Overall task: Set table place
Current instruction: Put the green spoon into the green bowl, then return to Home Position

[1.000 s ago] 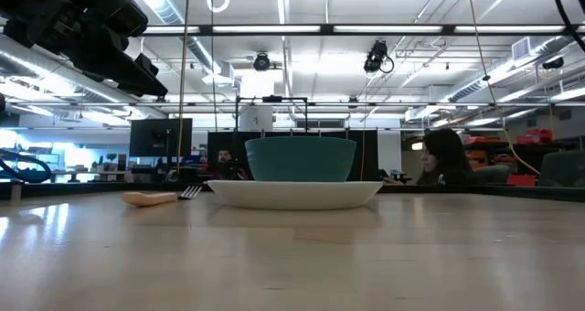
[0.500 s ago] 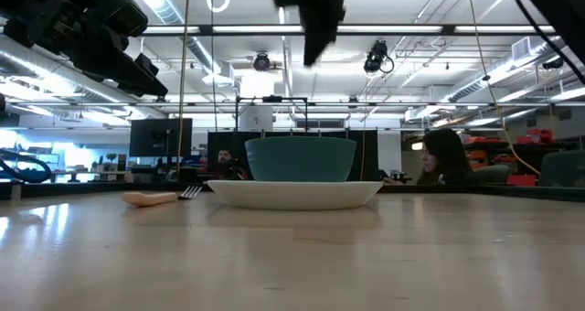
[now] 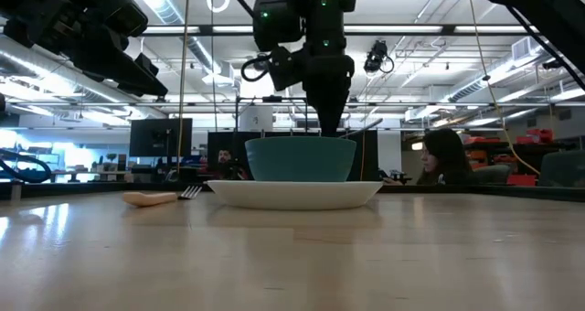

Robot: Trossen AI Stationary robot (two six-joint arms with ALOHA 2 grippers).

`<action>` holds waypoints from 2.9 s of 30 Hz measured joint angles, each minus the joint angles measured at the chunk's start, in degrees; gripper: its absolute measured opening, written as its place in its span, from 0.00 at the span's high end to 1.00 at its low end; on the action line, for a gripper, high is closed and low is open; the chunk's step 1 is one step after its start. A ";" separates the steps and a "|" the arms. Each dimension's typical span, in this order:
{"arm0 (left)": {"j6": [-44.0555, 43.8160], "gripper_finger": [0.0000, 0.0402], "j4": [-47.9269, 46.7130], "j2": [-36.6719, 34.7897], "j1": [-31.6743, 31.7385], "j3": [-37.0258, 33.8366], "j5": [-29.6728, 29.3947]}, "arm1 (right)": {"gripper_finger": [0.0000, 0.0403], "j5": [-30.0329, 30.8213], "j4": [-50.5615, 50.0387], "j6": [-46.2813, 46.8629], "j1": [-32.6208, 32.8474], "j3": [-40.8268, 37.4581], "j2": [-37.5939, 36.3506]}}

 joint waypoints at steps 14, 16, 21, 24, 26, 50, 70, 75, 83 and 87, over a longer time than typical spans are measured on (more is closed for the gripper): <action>0.00 0.55 0.00 0.00 0.00 0.00 0.01 | 1.00 -2.79 3.68 6.20 -0.02 -0.22 0.13; 0.00 0.56 0.00 0.01 0.01 0.00 -0.02 | 1.00 -2.96 3.73 7.92 -0.02 -0.23 0.13; 0.00 0.55 0.00 0.00 0.02 0.00 0.01 | 1.00 -3.66 3.70 11.61 -0.02 -0.23 0.13; -0.02 0.55 0.00 0.01 0.01 0.00 0.01 | 1.00 -3.83 3.92 15.27 0.00 -0.22 0.60; 0.00 0.55 -0.01 0.01 0.00 0.00 -0.01 | 1.00 -4.08 4.06 16.66 -0.02 -0.28 1.14; -0.02 0.55 -0.02 0.00 0.02 0.00 -0.02 | 0.89 -4.14 4.73 18.94 -0.39 -0.27 1.60; -0.02 0.56 0.00 0.00 0.02 0.00 0.00 | 0.82 -6.60 3.62 19.83 -0.35 -0.24 -0.05; -0.01 0.55 0.00 0.01 0.00 0.00 0.00 | 0.82 -8.08 1.89 19.24 -0.02 -0.22 -6.42; -0.02 0.55 0.02 0.02 0.02 0.00 0.01 | 0.83 -1.84 2.80 11.74 2.95 -0.22 -22.83; -0.01 0.55 -0.01 0.00 0.02 0.00 0.00 | 0.83 4.81 3.81 13.71 7.66 -1.58 -30.84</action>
